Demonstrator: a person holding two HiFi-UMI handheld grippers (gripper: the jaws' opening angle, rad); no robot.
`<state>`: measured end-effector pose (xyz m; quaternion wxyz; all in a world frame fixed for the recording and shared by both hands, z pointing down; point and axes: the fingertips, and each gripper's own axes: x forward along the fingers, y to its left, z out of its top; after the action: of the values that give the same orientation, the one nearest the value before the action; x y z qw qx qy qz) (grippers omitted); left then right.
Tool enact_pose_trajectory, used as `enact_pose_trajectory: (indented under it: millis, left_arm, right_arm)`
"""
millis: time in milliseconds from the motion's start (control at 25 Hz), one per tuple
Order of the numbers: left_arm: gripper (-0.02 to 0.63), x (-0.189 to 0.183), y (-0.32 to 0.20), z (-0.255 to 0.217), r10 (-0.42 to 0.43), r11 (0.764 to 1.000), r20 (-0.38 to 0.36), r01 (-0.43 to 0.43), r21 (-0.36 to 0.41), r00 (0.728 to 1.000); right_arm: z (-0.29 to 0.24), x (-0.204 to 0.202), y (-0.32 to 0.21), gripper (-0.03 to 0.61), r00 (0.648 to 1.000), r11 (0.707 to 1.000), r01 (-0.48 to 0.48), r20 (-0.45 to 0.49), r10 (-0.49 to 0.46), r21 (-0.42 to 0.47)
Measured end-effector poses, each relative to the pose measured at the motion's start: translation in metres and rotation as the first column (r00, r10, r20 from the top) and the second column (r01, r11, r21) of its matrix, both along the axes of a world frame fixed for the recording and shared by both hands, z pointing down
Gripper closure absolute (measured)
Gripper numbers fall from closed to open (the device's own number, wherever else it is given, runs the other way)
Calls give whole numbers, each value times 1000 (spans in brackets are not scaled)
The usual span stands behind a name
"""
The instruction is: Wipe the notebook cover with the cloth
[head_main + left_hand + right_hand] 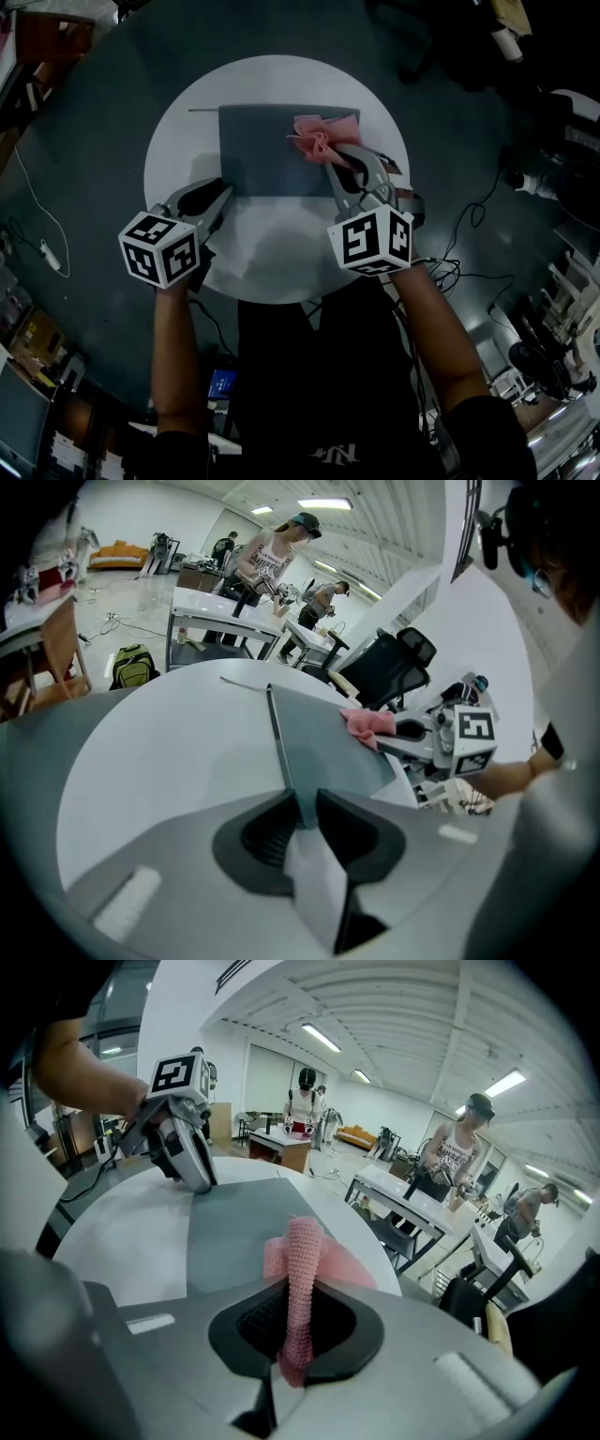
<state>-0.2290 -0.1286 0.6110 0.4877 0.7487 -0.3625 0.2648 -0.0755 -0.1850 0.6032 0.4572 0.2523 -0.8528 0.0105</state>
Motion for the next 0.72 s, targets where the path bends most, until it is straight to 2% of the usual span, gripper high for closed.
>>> enact_pose_trajectory:
  millis: [160,360,440,560,720]
  left_arm:
    - [537,0,2,0,-2,1000,4,2,7,1000]
    - [537,-1,2,0,-3,1000,19,2,21,1000]
    - [537,-1,2,0,-6,1000,16,6,21,1000]
    - [537,-1,1,-2,-7,1000,10,7,23,1000]
    - [537,-2,1,-1,-6,1000,12,5,26,1000]
  right_arm:
    - [1,21,1,571,999,999,-35,-29,35,-7]
    - [4,48,1,571,989,997,-67,-134,61,-36]
    - [1,56,2,571,986,996,-86,-145,80,-37]
    - [-18,47,6,571,993,997,-74,-94,73,-7]
    - [-54,-2,10,571,997,998,-47,69,45,35]
